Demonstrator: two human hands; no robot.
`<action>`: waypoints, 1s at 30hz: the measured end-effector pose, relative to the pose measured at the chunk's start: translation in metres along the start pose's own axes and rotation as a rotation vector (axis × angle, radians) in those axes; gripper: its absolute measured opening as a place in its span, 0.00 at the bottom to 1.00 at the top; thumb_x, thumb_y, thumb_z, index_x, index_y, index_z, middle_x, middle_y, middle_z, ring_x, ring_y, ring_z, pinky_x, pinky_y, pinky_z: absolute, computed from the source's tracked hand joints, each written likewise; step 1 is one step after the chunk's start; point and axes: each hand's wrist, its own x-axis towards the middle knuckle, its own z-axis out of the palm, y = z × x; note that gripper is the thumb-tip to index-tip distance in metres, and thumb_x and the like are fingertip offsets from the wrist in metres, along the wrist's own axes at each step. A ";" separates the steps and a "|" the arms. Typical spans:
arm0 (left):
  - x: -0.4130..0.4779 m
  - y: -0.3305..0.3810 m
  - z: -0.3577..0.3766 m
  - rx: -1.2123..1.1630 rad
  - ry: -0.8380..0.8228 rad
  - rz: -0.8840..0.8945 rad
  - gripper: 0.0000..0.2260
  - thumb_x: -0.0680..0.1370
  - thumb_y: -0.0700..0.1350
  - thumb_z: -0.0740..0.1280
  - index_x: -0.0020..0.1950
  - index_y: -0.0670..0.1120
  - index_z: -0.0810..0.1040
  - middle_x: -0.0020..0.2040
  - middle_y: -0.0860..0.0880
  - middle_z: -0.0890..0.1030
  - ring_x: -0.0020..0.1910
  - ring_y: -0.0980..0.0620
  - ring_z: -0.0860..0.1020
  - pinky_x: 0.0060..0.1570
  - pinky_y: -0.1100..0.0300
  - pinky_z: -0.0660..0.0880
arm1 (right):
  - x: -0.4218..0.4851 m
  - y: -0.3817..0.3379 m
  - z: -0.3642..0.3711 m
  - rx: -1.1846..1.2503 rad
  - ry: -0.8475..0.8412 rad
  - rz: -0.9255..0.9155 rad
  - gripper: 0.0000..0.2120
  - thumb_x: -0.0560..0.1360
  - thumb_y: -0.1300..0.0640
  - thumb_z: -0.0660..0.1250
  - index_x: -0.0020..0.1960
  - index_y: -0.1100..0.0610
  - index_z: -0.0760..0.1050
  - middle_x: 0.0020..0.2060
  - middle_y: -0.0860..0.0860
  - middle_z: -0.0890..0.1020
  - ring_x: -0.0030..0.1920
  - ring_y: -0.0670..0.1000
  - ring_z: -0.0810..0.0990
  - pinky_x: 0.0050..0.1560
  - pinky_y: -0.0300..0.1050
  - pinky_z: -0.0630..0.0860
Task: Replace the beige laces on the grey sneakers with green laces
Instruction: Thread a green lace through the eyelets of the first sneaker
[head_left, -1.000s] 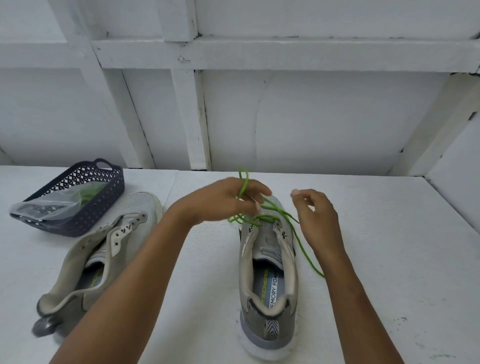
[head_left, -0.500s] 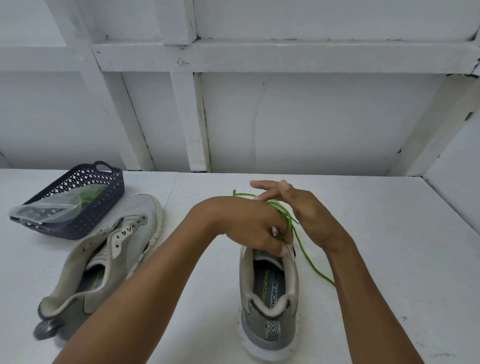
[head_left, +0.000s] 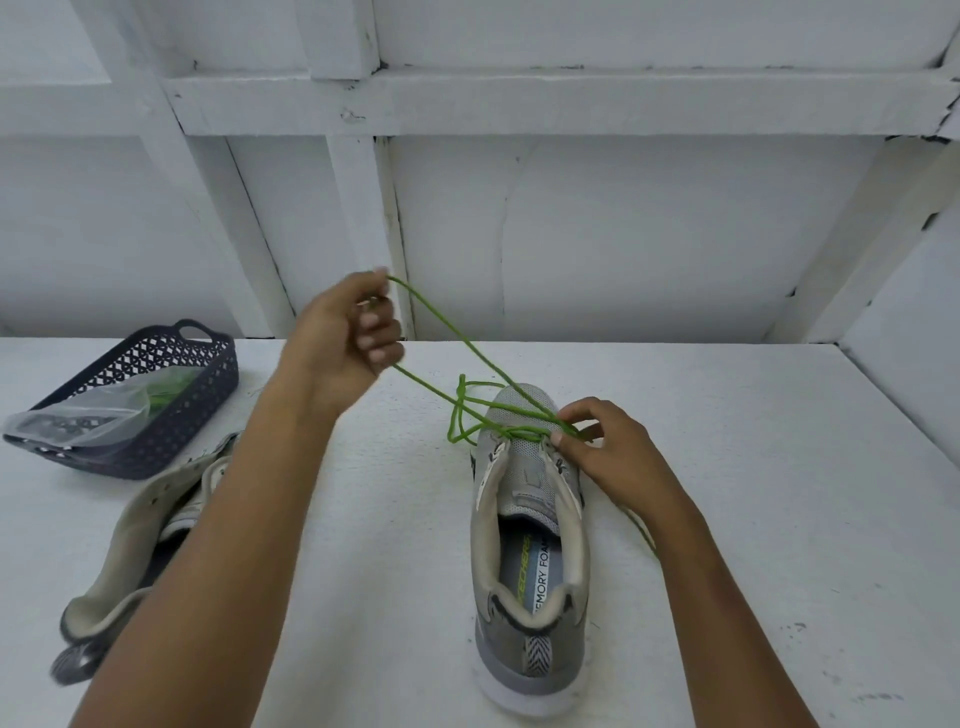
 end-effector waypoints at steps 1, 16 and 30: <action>0.003 0.005 -0.009 -0.090 0.050 0.020 0.10 0.76 0.44 0.66 0.36 0.48 0.68 0.25 0.54 0.62 0.23 0.57 0.56 0.22 0.65 0.56 | 0.000 0.000 0.000 -0.006 0.002 0.001 0.07 0.76 0.53 0.71 0.53 0.48 0.77 0.54 0.44 0.79 0.51 0.43 0.77 0.45 0.35 0.71; 0.017 -0.036 -0.028 1.754 0.215 -0.108 0.17 0.80 0.53 0.66 0.63 0.43 0.76 0.61 0.45 0.79 0.59 0.44 0.76 0.55 0.53 0.72 | 0.003 -0.002 0.000 -0.105 0.034 0.029 0.07 0.78 0.60 0.66 0.44 0.50 0.74 0.44 0.45 0.78 0.43 0.44 0.76 0.41 0.33 0.68; -0.004 -0.067 0.056 1.508 -0.510 0.075 0.06 0.76 0.42 0.70 0.50 0.48 0.86 0.33 0.61 0.76 0.32 0.71 0.73 0.30 0.75 0.66 | 0.000 -0.013 -0.008 0.500 0.030 0.198 0.09 0.71 0.75 0.69 0.41 0.63 0.77 0.36 0.60 0.79 0.35 0.55 0.81 0.41 0.42 0.83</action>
